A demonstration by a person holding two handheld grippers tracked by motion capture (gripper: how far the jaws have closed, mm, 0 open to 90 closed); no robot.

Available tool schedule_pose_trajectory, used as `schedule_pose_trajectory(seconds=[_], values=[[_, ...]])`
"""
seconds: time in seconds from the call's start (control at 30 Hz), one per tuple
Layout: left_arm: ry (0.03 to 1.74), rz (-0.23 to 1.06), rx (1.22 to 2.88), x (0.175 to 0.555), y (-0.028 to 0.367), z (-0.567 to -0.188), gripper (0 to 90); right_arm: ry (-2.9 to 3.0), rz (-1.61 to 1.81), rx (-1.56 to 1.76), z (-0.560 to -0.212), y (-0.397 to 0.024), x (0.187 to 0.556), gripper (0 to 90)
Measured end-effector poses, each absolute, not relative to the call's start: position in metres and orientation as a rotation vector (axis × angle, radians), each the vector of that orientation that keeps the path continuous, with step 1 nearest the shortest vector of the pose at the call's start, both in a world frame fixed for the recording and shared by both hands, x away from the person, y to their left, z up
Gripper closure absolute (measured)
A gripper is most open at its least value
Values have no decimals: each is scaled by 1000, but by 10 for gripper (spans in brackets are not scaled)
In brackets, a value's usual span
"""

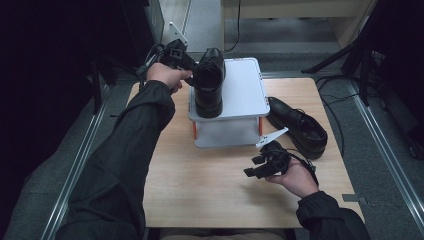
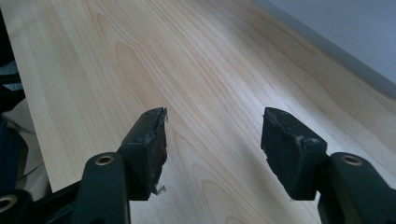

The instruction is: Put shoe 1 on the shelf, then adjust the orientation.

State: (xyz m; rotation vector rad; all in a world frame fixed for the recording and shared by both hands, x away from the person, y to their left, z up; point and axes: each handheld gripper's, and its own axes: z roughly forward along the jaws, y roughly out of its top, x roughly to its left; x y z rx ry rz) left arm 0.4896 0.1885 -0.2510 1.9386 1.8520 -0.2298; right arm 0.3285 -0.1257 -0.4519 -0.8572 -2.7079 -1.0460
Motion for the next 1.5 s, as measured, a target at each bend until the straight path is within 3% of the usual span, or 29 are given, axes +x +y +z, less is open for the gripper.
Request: schedule_pose_trajectory(seconds=[0.53, 0.87, 1.5], values=[[1762, -233, 1887, 463, 233, -236, 566, -2676, -1072, -957, -449, -141, 330, 414], [1746, -209, 1887, 445, 259, -259, 557, -2668, -1078, -955, -449, -142, 331, 413], [1697, -230, 1964, 410, 260, -328, 526, -2681, -1091, -951, -448, -147, 333, 415]])
